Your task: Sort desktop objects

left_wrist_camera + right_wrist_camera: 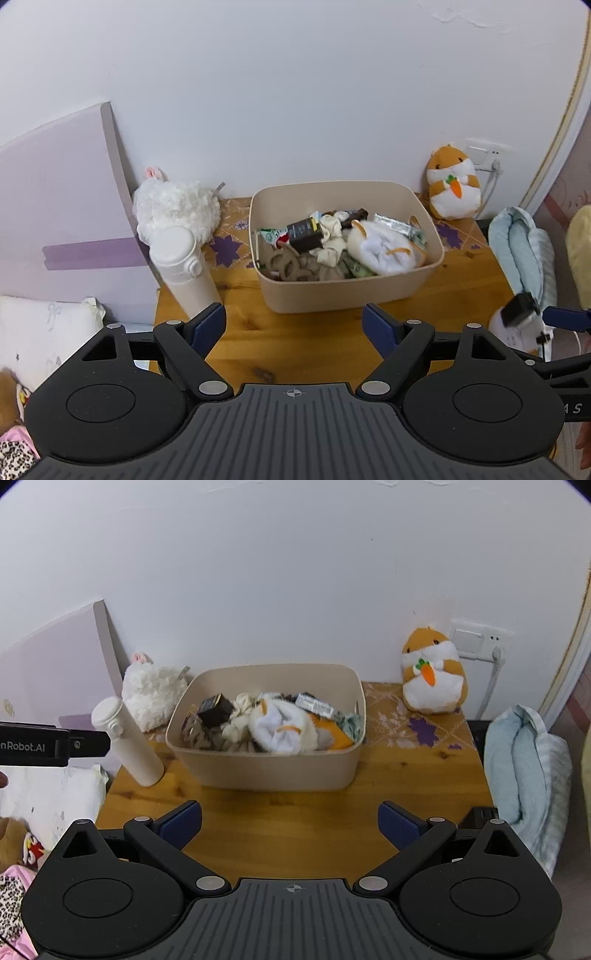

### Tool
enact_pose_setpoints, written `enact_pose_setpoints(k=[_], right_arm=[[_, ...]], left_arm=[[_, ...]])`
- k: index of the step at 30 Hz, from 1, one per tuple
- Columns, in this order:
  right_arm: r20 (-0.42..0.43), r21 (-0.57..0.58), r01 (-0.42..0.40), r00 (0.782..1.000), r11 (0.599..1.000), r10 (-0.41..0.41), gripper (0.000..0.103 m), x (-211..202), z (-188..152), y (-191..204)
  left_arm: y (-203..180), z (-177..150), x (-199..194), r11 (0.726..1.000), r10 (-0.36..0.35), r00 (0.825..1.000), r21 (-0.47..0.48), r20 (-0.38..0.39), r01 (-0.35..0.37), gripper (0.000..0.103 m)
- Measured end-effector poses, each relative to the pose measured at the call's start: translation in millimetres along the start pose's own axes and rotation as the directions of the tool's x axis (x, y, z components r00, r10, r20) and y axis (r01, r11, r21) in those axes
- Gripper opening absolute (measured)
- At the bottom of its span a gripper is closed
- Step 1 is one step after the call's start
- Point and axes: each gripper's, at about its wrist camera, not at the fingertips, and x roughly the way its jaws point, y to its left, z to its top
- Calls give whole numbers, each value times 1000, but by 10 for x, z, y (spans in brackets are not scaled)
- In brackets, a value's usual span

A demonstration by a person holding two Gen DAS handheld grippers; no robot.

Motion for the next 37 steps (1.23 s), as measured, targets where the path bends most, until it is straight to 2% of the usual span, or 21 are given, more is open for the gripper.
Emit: enact_pose_setpoints(k=[5, 11, 21, 27, 30, 37], right_arm=[[-24, 4, -21, 999, 1000, 21, 103, -244, -166, 71], [-8, -18, -10, 1000, 1000, 10, 103, -502, -319, 210], [-30, -44, 5, 1000, 999, -6, 103, -749, -584, 292], [-46, -34, 11, 999, 999, -12, 103, -877, -715, 238], [-48, -31, 16, 999, 999, -18, 103, -934, -765, 210], [-40, -22, 20, 999, 1000, -21, 103, -989, -799, 184]], left_arm=[[-25, -238, -236, 999, -2, 1000, 43, 0, 2, 82], [-21, -481, -500, 997, 2, 1000, 79, -2, -2, 82], [72, -733, -904, 999, -39, 999, 33, -25, 39, 82], [100, -866, -1125, 1000, -27, 999, 14, -17, 27, 83], [136, -889, -1163, 999, -51, 998, -8, -34, 51, 83], [96, -909, -1264, 998, -57, 998, 17, -6, 57, 85]])
